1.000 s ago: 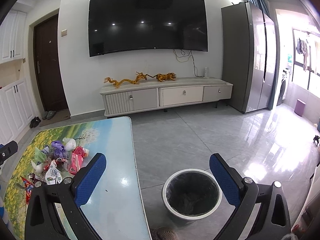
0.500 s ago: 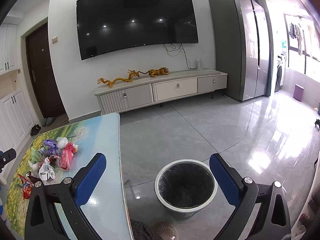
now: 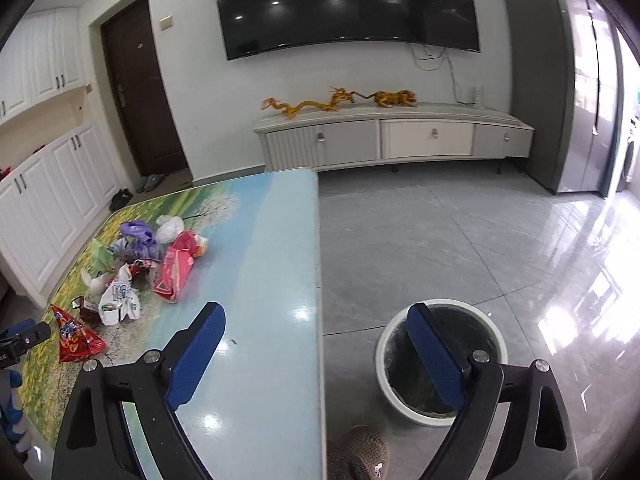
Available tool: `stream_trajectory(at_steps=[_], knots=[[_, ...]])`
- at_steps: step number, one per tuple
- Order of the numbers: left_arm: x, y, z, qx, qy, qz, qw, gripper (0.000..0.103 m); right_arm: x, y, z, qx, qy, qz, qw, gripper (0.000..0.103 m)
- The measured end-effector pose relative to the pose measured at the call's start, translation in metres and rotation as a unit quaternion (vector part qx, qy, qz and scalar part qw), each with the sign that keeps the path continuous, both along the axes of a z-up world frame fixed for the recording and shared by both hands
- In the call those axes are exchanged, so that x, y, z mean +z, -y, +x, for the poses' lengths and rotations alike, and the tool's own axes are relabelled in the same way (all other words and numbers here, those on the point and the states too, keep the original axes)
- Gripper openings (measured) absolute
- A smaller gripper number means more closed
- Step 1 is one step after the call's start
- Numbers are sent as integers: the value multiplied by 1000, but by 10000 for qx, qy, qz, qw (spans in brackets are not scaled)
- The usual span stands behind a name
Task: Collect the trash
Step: 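Grasp the red snack wrapper with the left tool while the right tool grasps pink packaging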
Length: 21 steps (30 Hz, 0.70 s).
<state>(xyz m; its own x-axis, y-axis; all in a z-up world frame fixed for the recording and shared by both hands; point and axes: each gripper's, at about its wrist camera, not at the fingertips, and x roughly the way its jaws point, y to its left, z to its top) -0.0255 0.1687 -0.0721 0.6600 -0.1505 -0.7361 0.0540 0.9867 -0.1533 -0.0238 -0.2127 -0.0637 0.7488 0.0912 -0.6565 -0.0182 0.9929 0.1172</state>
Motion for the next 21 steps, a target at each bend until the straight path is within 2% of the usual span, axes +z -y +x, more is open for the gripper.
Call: stream_trajectory(at_steps=[5,11,14,18,21], knots=[[-15,-4,25,22,-249,-211,9995,98,-8,-40,43,687,-201,168,9973,85],[-35,-17,40,106,-522,-427,9977,86,-25,-81,87,1224,-497,299,9908,78],[-39,-21,42,92,-564,-512,9971,82,-33,-100,105,1413,-623,276,9876,77],[-44,-21,45,13,-617,-585,9964,72,-42,-118,122,1557,-697,286,9849,76],[-45,-22,45,-37,-639,-675,9957,65,-51,-128,133,1609,-814,288,9832,69]])
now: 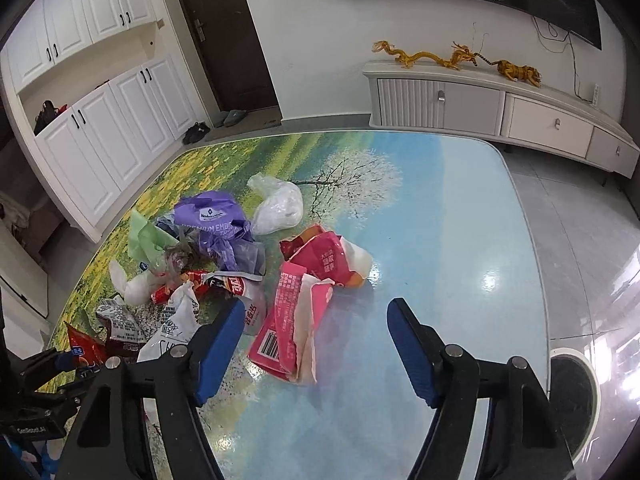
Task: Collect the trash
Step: 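Grasp the red snack wrapper with the left tool while the right tool grasps pink packaging, then carry both wrappers over the bin and open both tools to drop them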
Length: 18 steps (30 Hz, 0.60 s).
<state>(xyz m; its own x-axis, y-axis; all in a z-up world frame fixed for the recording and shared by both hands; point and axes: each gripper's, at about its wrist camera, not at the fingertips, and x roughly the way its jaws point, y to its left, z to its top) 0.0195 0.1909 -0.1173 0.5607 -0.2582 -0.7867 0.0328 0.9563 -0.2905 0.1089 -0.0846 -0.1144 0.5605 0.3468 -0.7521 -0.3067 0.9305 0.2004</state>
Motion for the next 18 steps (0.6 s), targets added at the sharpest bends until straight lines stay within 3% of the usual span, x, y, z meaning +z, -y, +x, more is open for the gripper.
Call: stream_trajectory(at_steps=[2,4,6,8,10,18], knots=[[2,1,-1,-31,26,21,10000,60,-8,-2,5,15,-138,-1,9999,59],[3,2,-3,-89,31,-11,10000,41,-15,-4,7,35,-258,16,9997,52],[3,2,-4,-111,18,-63,9999,32,-21,-5,9,42,-366,49,9993,40],[5,3,-8,-114,51,-22,9999,27,-25,-1,8,49,-458,199,9987,21],[8,3,-12,-125,101,-19,9999,20,-25,4,5,34,-453,295,9985,12],[26,9,-30,-150,317,-69,9994,15,-10,36,-31,-33,-214,659,9976,10]])
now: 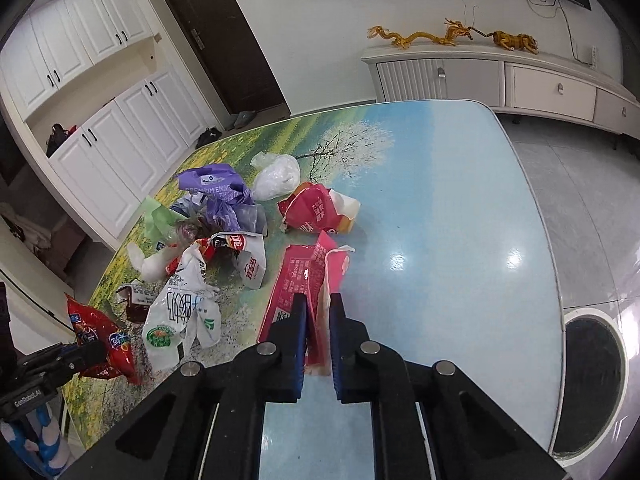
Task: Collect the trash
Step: 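Carry both wrappers over the bin and open both tools to drop them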
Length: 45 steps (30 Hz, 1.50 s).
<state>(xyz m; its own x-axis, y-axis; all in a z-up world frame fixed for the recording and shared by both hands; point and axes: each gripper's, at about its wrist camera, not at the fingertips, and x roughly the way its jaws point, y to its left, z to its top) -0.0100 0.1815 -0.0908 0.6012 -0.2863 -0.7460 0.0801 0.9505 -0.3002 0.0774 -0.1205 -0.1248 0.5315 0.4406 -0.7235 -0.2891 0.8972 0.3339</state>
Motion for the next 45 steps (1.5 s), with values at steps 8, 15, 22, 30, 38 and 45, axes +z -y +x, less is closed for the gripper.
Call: stream_trajectory(at_steps=[8,15,22,30,38,45], knots=[[48,54,2,-860,449,147,9952,15,28,87,-56,-824,496,84,9953,10],[65,174,34,-2175,610,223,9739,15,21,196,-90,-2136,469,-165,9757,10],[49,314,61,-3165,359,166,9478,18,-18,276,-98,-2971,35,-156,9547,10],[4,425,87,-3485,-8,421,9364,24,-57,321,-78,-3190,-336,-82,9471,15],[-41,465,113,-3346,-526,497,9396,48,-91,342,-68,-3354,-690,-98,9395,42],[-27,453,116,-3278,-521,79,9433,51,-85,348,-81,-3525,-720,-92,9330,45]])
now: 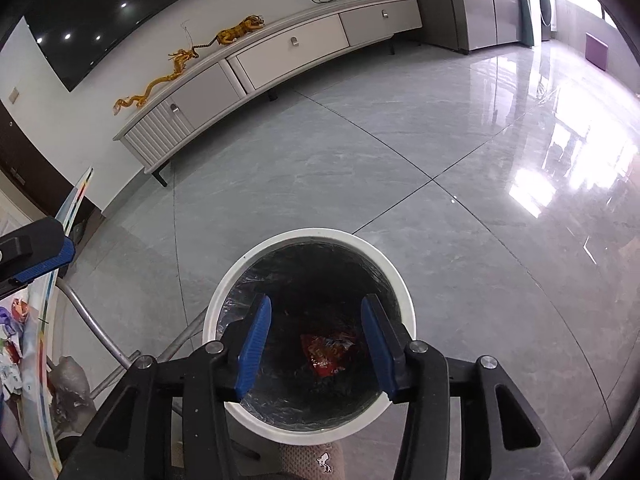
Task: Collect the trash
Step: 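Carry both wrappers over the bin and open both tools to drop them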
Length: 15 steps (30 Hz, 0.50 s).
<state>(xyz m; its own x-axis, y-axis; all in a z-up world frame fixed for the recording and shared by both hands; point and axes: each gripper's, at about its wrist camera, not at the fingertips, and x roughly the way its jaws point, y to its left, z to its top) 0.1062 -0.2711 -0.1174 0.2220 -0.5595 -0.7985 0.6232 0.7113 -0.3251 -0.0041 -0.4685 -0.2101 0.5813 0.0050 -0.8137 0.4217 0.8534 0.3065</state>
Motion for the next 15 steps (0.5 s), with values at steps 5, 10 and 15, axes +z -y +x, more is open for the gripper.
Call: stream_trajectory(at_steps=[5,10,15], knots=[[34,-26,-7,226,361,-356,9985,51,18,-3,-14,-97,141,-20,9999,45],[57,-59,-16,288,538,-315,9976,51,45,-12,-25,-155,378,-123,9991,45],[81,-102,-30,531,869,-417,9939,58,81,-30,-33,-86,746,-284,9968,49]])
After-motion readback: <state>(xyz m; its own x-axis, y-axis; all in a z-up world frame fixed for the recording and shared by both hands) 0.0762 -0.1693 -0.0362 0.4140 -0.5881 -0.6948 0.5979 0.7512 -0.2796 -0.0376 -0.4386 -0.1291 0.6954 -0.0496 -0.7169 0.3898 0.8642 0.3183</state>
